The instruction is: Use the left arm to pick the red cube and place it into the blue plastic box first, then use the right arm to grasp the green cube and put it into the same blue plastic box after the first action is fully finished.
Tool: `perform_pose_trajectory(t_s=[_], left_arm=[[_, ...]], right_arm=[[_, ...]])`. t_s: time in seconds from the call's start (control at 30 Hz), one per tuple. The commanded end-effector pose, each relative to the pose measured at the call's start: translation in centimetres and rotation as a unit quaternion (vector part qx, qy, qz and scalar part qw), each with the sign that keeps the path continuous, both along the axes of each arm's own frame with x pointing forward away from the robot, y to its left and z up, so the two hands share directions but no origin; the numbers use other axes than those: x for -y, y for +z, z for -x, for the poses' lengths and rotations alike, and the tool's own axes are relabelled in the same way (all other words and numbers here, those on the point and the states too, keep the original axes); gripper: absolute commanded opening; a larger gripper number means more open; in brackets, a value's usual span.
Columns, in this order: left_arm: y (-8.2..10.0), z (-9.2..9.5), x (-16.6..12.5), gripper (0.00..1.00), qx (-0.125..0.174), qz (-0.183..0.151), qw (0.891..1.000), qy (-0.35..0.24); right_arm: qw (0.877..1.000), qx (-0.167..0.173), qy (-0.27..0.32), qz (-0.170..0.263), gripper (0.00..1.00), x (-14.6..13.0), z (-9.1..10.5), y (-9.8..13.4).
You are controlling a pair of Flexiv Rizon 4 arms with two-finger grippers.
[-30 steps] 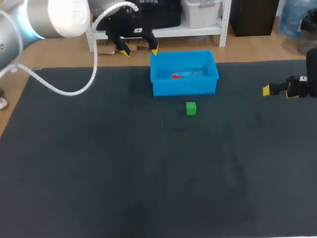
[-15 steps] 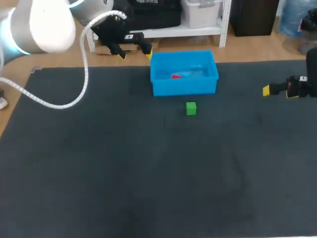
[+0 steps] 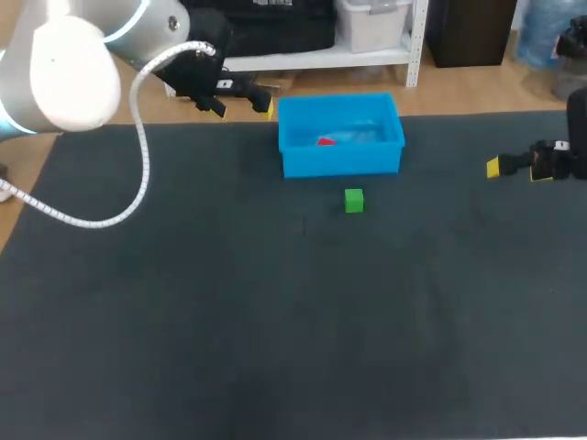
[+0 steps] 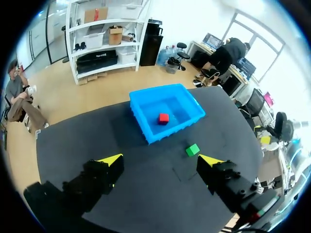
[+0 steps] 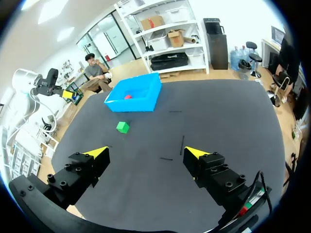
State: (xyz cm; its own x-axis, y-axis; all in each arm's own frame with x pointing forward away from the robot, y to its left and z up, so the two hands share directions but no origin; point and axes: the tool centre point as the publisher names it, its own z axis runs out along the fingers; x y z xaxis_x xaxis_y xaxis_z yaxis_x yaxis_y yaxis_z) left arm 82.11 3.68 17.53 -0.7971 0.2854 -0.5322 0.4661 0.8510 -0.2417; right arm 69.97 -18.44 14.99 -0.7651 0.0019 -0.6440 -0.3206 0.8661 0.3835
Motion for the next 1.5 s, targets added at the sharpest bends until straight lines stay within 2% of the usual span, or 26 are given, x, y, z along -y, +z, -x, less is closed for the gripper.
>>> perform_pose_trajectory(t_s=[0.03,0.9,1.5], left_arm=[[-0.2,0.8,-1.0,1.00,0.020,0.015,1.000,-0.005],[-1.4,2.8,-3.6,1.00,0.005,0.017,0.997,-0.079],[-1.7,3.4,-4.8,1.00,-0.001,0.020,0.993,-0.120]], right_arm=[[1.000,0.000,0.000,0.000,1.00,0.0,0.0,0.0],[1.000,0.000,0.000,0.000,1.00,0.0,0.0,0.0],[1.000,0.000,0.000,0.000,1.00,0.0,0.0,0.0]])
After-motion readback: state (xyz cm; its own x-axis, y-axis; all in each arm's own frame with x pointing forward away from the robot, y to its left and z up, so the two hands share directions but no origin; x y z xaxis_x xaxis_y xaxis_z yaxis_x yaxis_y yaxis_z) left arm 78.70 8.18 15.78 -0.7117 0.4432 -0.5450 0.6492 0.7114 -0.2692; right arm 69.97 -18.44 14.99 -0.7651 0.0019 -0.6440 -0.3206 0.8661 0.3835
